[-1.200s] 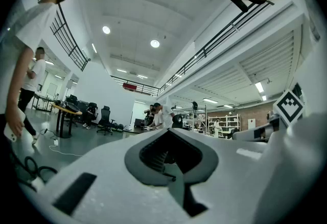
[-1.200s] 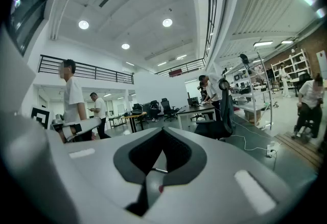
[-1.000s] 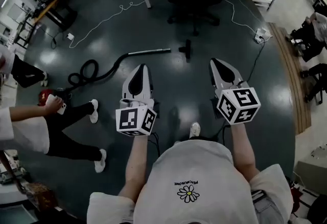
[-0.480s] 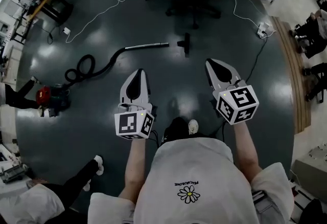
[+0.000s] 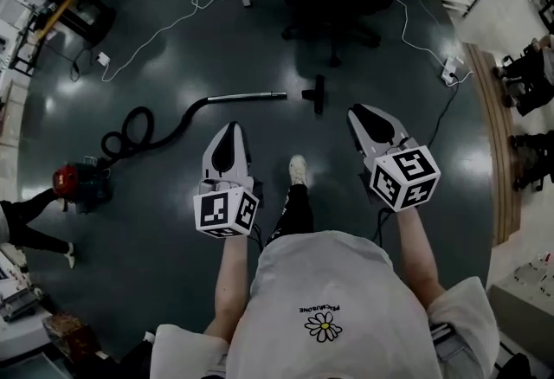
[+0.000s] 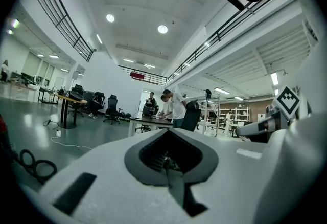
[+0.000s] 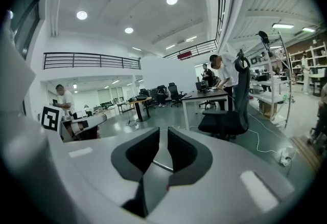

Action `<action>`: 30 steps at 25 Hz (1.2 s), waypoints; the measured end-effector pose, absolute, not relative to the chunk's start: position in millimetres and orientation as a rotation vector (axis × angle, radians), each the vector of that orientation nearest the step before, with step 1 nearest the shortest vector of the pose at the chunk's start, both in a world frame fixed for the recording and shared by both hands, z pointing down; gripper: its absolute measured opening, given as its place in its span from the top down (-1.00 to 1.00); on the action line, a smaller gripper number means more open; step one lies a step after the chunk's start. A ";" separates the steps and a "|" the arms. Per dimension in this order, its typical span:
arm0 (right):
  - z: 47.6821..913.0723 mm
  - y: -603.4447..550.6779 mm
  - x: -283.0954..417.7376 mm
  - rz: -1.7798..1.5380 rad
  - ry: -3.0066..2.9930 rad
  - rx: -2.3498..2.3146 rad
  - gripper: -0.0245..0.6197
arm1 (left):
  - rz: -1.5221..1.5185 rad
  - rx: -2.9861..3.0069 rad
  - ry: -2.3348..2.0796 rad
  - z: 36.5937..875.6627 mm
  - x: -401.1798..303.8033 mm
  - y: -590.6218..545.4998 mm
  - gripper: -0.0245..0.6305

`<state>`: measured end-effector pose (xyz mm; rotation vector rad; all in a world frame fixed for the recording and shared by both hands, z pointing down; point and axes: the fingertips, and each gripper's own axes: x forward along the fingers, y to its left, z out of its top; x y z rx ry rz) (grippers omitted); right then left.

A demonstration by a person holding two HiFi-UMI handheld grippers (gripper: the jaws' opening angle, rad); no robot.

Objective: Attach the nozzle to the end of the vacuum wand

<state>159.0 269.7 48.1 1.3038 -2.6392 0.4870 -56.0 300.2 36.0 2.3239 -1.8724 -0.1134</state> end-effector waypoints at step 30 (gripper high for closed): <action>98.4 -76.7 115.3 0.375 -2.484 1.008 0.50 | 0.240 2.486 -1.598 61.3 -93.1 -45.4 0.51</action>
